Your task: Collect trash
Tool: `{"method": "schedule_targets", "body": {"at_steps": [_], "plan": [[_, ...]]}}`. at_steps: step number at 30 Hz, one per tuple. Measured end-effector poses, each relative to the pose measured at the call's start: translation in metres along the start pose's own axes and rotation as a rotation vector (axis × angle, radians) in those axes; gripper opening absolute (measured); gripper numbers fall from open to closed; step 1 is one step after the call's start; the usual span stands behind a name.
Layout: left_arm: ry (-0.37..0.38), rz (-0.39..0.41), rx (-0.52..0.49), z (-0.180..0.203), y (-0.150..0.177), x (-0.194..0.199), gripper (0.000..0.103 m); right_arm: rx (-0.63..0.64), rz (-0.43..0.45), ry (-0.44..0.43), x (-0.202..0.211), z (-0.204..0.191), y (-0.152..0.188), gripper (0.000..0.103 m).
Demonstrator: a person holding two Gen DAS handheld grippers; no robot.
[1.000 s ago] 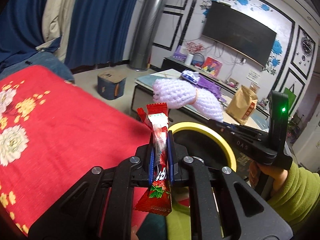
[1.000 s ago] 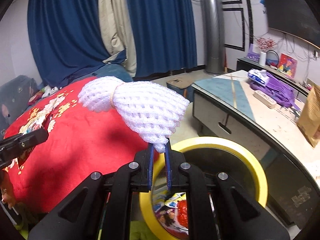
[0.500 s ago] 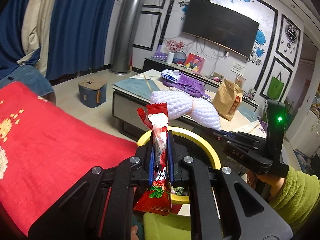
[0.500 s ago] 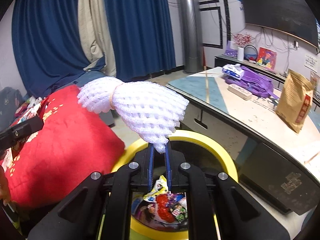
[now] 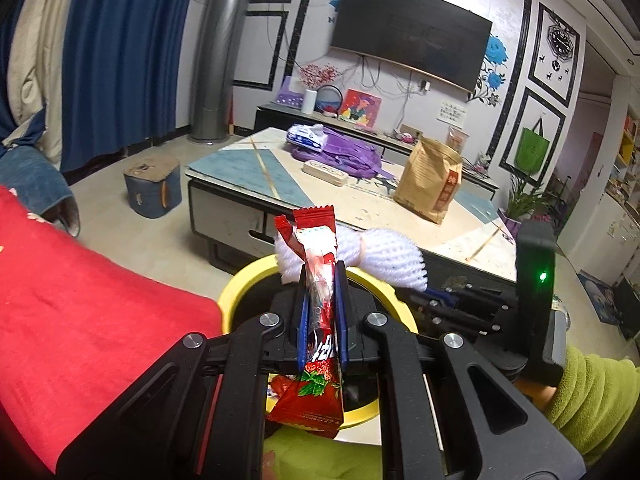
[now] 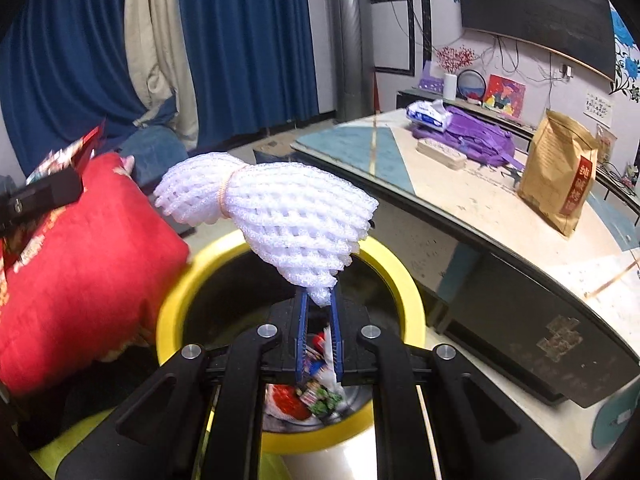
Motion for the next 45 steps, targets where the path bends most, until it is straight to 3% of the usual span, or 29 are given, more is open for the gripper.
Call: {"method": "schedule_targets", "body": {"at_steps": [9,29,32,36,44,45], "plan": [[0.043,-0.048,0.011,0.007,0.002,-0.034,0.007,-0.033,-0.106,0.006,-0.027,0.006,0.019,0.01],[0.089,-0.095,0.071,-0.001,0.012,-0.074,0.011,-0.104,-0.067,0.011,-0.033,0.02,0.019,0.013],[0.091,-0.109,0.085,-0.004,0.013,-0.076,0.019,-0.109,-0.068,0.014,-0.035,0.021,0.019,0.017],[0.085,-0.11,0.088,-0.004,0.012,-0.075,0.041,-0.114,-0.06,0.021,-0.032,0.022,0.018,0.029],[0.054,-0.111,0.112,-0.011,0.011,-0.069,0.07,-0.13,-0.044,0.034,-0.028,0.025,0.018,0.049],[0.046,-0.11,0.116,-0.012,0.011,-0.067,0.078,-0.129,-0.043,0.036,-0.027,0.024,0.017,0.052]]}}
Point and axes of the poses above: each gripper's, at about its wrist camera, not at the fingertips, and x roughly against the way its jaws point, z to its right, y to its underside, the point moved 2 cm from there along -x, roughly the way its jaws point, and after that the axes turned 3 degrees about y, right-handed, at the moved point
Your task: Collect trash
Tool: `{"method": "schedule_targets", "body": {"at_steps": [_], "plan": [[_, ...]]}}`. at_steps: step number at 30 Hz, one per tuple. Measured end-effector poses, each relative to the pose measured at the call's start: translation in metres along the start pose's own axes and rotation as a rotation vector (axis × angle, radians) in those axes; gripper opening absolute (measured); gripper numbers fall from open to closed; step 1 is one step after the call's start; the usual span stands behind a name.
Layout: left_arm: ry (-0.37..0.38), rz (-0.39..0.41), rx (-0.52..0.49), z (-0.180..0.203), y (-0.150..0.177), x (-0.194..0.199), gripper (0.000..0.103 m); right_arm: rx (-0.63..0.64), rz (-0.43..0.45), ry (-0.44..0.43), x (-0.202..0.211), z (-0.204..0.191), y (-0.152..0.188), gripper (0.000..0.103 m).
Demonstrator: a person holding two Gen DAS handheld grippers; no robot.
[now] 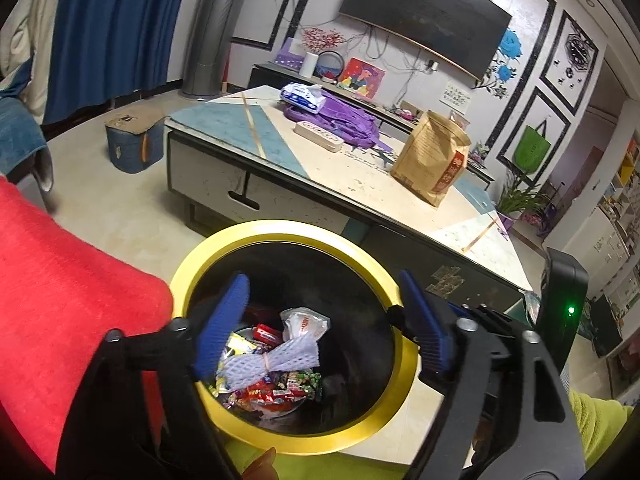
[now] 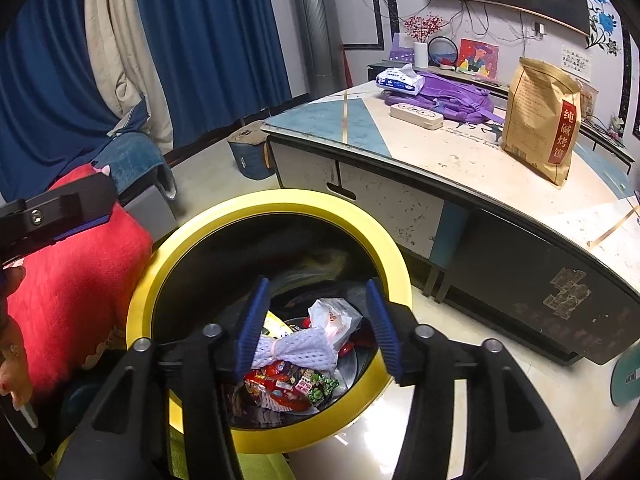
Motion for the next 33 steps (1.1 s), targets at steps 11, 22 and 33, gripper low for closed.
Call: {"method": "schedule_targets", "body": {"at_steps": [11,22,33], "plan": [[-0.071,0.035,0.064,-0.021,-0.004,0.03,0.092,0.033,0.039,-0.005,0.014,-0.012,-0.005,0.085],[-0.242,0.126,0.066,-0.046,0.004,0.096,0.092,0.127,0.164,-0.032,0.062,-0.07,-0.022,0.097],[-0.414,0.25,0.105,-0.083,0.026,0.187,0.092,0.217,0.244,-0.132,0.108,-0.143,-0.012,0.097]]}}
Point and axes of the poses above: each gripper's, at about its wrist camera, not at the fingertips, and x roughly against the way its jaws point, z to its right, y to its underside, the point moved 2 cm from there along -x, roughly the way its jaws point, and after that the axes turned 3 degrees about y, right-handed, at the moved point
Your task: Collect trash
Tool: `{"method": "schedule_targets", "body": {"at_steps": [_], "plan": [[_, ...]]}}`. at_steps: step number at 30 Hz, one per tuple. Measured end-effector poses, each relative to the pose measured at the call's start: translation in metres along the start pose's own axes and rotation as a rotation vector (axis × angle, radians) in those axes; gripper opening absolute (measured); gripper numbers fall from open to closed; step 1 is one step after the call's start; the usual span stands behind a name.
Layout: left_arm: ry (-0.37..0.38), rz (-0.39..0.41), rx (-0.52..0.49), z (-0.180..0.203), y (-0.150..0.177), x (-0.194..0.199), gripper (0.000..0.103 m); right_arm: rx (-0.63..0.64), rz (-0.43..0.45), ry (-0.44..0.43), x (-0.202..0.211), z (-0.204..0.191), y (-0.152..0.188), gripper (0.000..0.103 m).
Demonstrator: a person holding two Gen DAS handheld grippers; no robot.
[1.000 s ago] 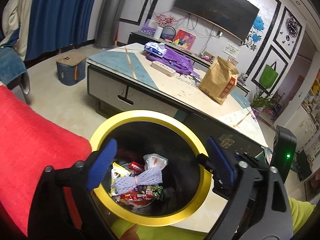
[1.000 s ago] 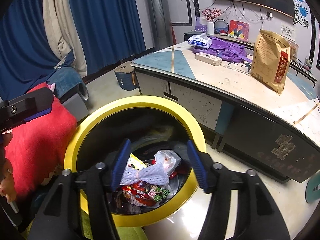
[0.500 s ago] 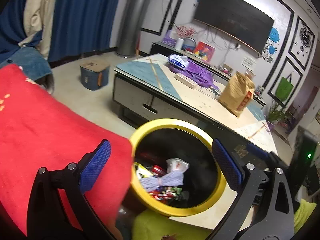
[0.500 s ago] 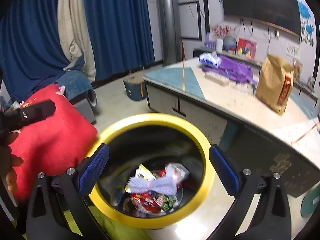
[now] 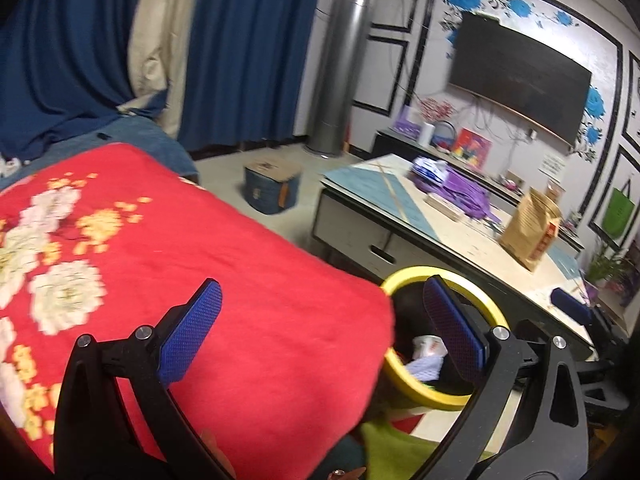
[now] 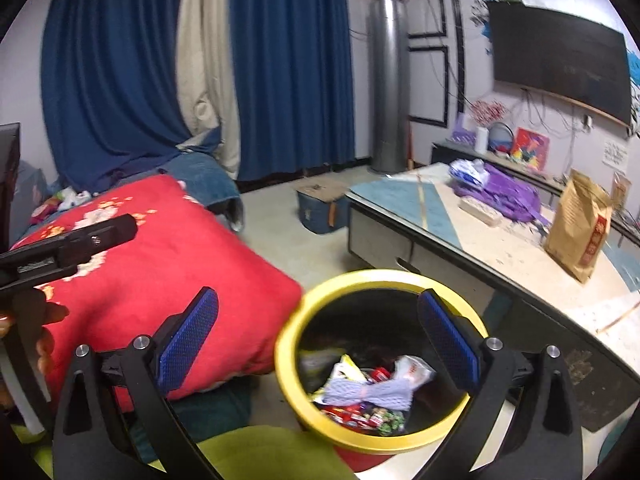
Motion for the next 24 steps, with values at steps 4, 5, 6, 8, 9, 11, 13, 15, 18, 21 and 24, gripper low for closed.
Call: {"method": "schedule_targets", "body": {"at_steps": [4,5,6,8,9,11,13,15,18,21,24], "plan": [[-0.028,0.035,-0.017,-0.016,0.009,0.025,0.092,0.029,0.071,-0.024,0.019,-0.025,-0.001,0.097],[-0.041,0.047,-0.021,-0.02,0.012,0.032,0.092,0.036,0.09,-0.028,0.024,-0.03,-0.001,0.097],[-0.048,0.059,-0.024,-0.024,0.015,0.038,0.092,0.044,0.118,-0.028,0.03,-0.036,-0.001,0.097],[-0.059,0.077,-0.024,-0.031,0.022,0.05,0.092,0.057,0.171,-0.021,0.042,-0.046,0.0,0.097],[-0.067,0.092,-0.026,-0.034,0.025,0.058,0.092,0.061,0.201,-0.015,0.048,-0.051,0.001,0.097],[-0.086,0.117,-0.029,-0.038,0.03,0.069,0.092,0.074,0.243,-0.016,0.057,-0.062,0.004,0.097],[-0.113,0.145,-0.036,-0.04,0.035,0.083,0.092,0.08,0.264,-0.024,0.063,-0.067,0.007,0.097],[-0.137,0.175,-0.041,-0.042,0.039,0.094,0.092,0.071,0.277,-0.037,0.068,-0.072,0.01,0.097],[-0.168,0.214,-0.042,-0.044,0.047,0.109,0.092,0.057,0.285,-0.044,0.072,-0.076,0.013,0.097],[-0.164,0.243,-0.046,-0.042,0.049,0.114,0.092,0.031,0.271,-0.054,0.069,-0.074,0.013,0.097],[-0.152,0.243,-0.049,-0.039,0.048,0.113,0.092,0.023,0.251,-0.054,0.066,-0.072,0.015,0.097]]}}
Point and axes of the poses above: each gripper's, at about its wrist camera, not at the fingertips, and x roughly against the way its jaws point, z to its right, y to its underside, the point moved 2 cm from there along -x, roughly the way its jaws point, and after that the axes turned 3 degrees about y, right-handed, at the moved point
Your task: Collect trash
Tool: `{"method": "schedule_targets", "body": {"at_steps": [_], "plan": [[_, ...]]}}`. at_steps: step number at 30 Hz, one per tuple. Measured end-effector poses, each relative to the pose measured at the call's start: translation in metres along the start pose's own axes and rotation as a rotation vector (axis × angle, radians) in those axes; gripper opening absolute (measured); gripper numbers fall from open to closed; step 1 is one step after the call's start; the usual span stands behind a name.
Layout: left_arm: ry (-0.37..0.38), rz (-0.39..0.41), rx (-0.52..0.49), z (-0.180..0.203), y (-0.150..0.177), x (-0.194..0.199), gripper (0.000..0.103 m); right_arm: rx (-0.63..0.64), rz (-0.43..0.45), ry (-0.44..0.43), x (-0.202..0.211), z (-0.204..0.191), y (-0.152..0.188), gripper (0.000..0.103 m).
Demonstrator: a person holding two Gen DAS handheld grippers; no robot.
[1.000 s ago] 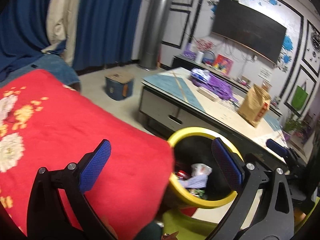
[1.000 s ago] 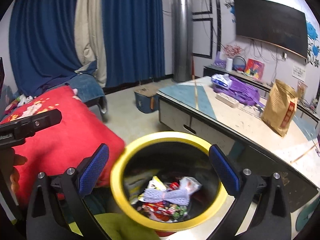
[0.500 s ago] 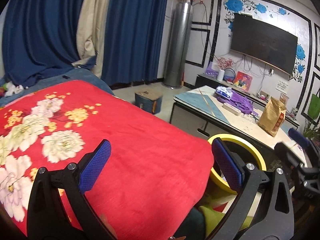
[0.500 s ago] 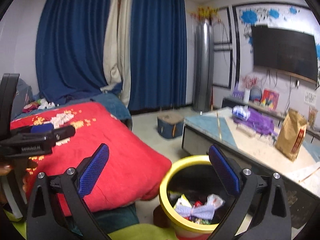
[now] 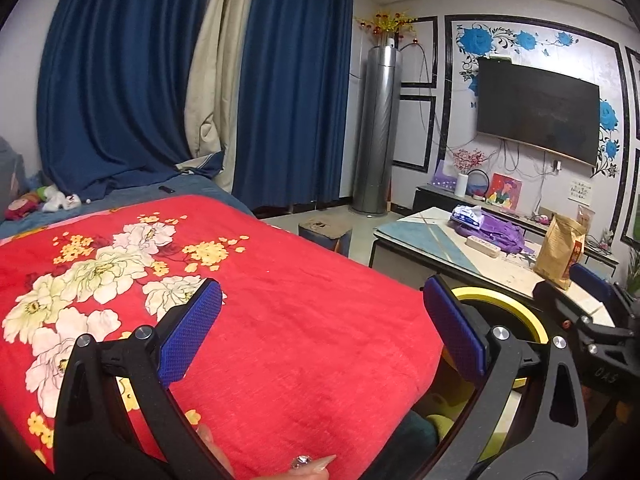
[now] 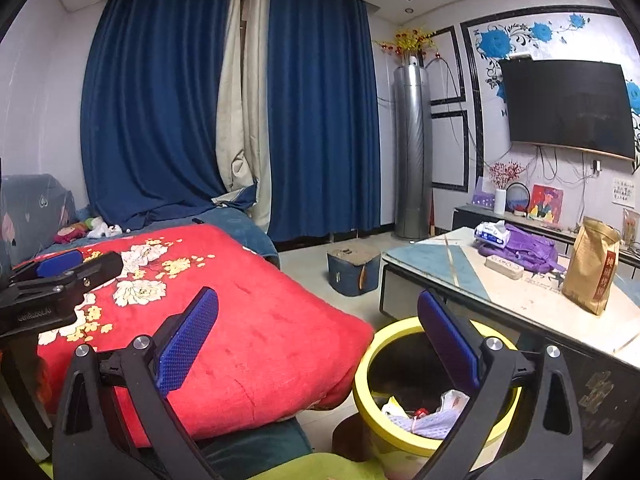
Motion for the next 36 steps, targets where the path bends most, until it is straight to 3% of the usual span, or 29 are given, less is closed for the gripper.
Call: {"method": "schedule_targets", "body": {"at_steps": [36], "plan": [[0.012,0.007,0.01,-0.0008,0.0041,-0.0027,0.092,0.01,0.07,0.014,0.0046,-0.002,-0.002,0.097]]}}
Point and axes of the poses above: each gripper's, at about its wrist camera, not at the fingertips, and x roughly against the way its jaws point, z to its right, y to its underside, the point moved 2 cm from there along -x, roughly the way its jaws point, and after that the axes turned 3 degrees about y, right-handed, at the moved point
